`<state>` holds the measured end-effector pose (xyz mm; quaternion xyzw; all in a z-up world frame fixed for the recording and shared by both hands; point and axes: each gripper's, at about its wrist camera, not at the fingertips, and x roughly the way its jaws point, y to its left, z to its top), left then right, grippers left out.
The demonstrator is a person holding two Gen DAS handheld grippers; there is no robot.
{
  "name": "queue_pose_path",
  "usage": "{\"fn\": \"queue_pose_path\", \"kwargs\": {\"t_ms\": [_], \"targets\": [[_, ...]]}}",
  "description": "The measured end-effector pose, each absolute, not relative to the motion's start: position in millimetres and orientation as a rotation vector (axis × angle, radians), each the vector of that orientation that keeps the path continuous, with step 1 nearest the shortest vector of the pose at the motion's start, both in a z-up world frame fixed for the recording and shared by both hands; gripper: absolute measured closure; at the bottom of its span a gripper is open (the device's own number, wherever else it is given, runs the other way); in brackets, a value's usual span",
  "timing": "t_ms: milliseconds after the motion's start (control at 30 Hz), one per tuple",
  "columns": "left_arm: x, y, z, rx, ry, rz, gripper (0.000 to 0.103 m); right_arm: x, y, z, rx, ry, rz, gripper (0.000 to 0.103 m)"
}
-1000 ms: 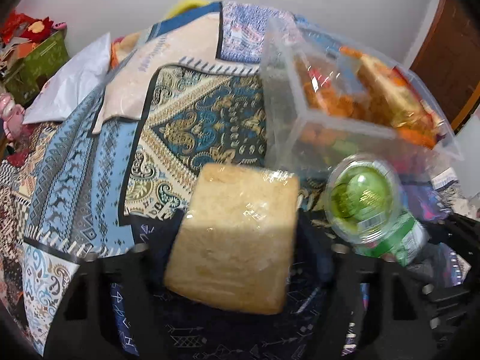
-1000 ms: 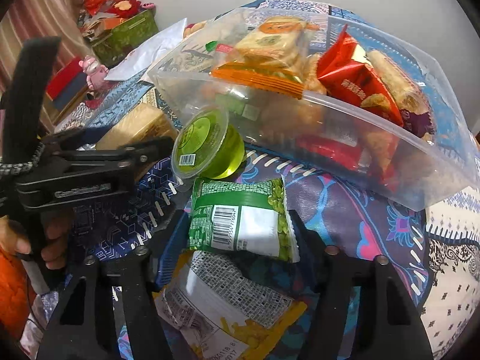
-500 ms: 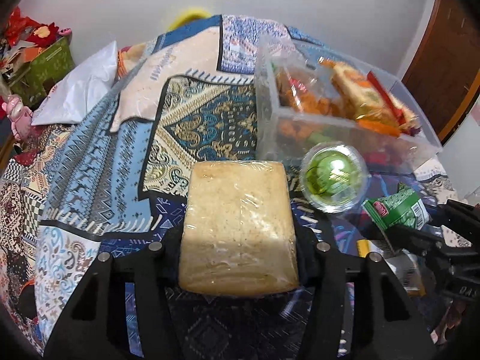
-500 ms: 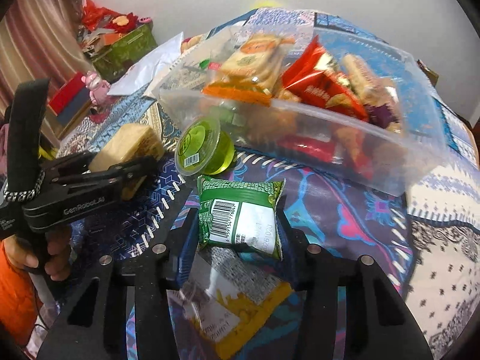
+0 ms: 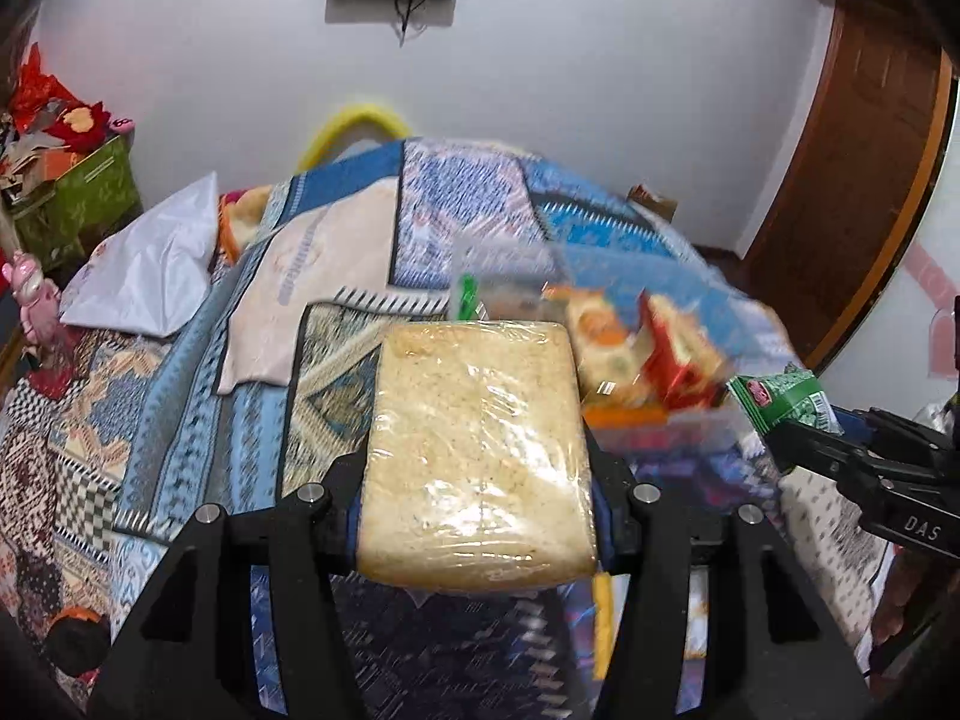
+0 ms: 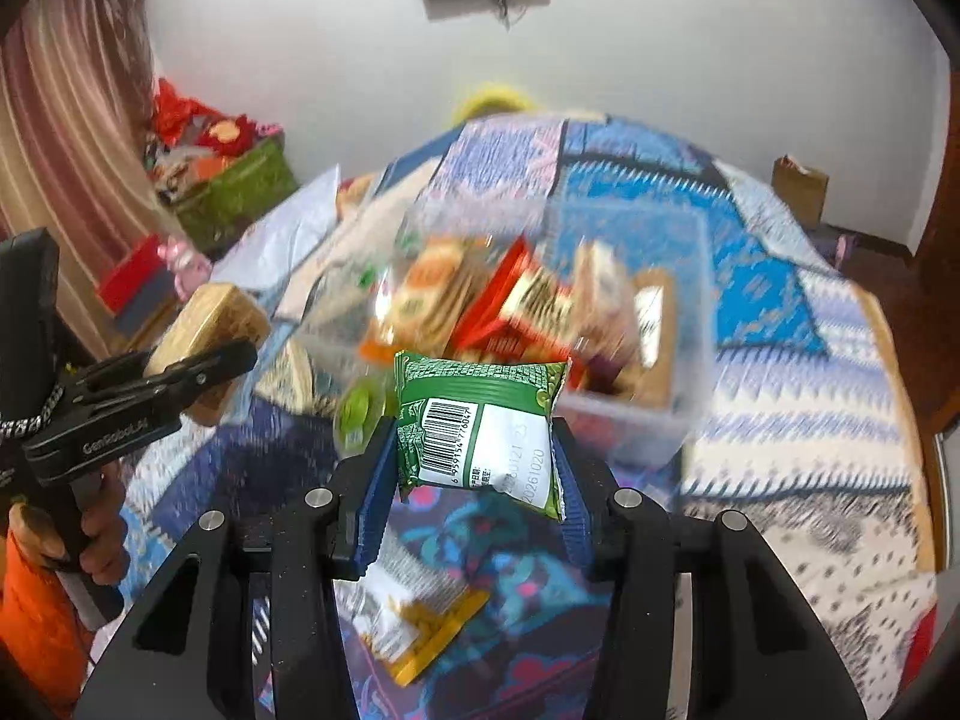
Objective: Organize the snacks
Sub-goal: 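Lower the bread and green bag into the clear box and open both grippers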
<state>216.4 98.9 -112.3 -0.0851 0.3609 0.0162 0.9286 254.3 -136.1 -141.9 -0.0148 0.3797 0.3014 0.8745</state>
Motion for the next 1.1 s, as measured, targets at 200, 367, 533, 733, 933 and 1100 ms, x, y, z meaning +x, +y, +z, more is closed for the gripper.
{"fn": "queue_pose_path", "kwargs": {"t_ms": [200, 367, 533, 733, 933, 1100], "targets": [[243, 88, -99, -0.162, 0.7, 0.026, 0.048, 273, -139, -123, 0.004, 0.731, 0.598, 0.059], [267, 79, -106, -0.135, 0.705, 0.042, 0.048, 294, -133, -118, -0.001, 0.712, 0.573, 0.059], [293, 78, -122, -0.149, 0.739, 0.061, 0.048, 315, -122, -123, -0.013, 0.719, 0.556, 0.059], [310, 82, -136, -0.183, 0.765, 0.061, 0.048, 346, -109, -137, -0.028, 0.758, 0.528, 0.059], [322, 82, -147, -0.184, 0.785, 0.064, 0.048, 361, -104, -149, -0.014, 0.798, 0.522, 0.059], [321, 76, -144, -0.152, 0.775, 0.055, 0.039, 368, -102, -160, -0.005, 0.846, 0.528, 0.054]]}}
